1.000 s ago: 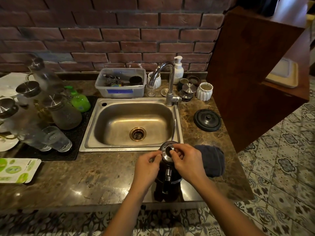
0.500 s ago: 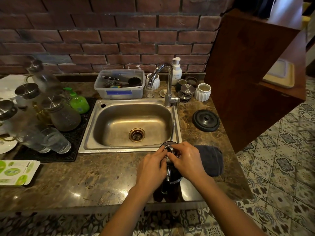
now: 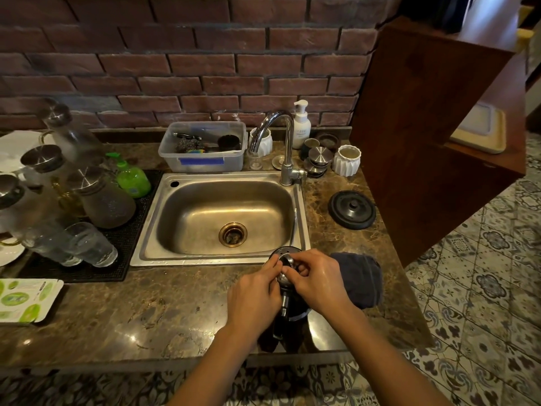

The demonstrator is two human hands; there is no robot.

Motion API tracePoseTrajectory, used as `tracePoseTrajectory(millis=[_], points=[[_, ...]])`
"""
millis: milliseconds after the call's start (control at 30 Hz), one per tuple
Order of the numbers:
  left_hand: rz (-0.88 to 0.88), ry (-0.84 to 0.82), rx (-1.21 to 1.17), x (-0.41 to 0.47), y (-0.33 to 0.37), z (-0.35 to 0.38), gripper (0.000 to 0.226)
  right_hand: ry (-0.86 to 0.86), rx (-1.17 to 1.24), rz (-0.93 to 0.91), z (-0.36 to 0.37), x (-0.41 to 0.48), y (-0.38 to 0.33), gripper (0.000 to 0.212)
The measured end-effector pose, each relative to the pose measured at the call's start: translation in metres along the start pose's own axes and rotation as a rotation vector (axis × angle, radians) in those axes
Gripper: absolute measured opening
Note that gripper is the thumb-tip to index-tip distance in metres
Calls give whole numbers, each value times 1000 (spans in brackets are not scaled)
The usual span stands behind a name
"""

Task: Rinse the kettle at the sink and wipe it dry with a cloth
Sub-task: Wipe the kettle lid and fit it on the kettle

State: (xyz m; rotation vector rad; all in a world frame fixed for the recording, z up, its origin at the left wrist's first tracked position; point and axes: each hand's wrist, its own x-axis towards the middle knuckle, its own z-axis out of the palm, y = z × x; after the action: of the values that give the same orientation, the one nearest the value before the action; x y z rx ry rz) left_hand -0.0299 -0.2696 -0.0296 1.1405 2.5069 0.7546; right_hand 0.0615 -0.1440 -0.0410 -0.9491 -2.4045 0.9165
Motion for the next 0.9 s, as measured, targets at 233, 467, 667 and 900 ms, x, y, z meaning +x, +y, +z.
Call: tracePoseTrajectory(millis=[233, 467, 667, 900], points=[[-22, -15, 8, -2, 7, -5, 43, -26, -4, 16, -2, -2, -3, 29], [-77, 22, -8, -2, 9, -2, 46, -110, -10, 62, -6, 1, -8, 32], [-15, 54, -63, 4, 5, 6, 42, -87, 213, 116, -16, -11, 1, 41], [181, 286, -261, -19, 50, 13, 25, -15, 414, 209, -42, -19, 35, 29]])
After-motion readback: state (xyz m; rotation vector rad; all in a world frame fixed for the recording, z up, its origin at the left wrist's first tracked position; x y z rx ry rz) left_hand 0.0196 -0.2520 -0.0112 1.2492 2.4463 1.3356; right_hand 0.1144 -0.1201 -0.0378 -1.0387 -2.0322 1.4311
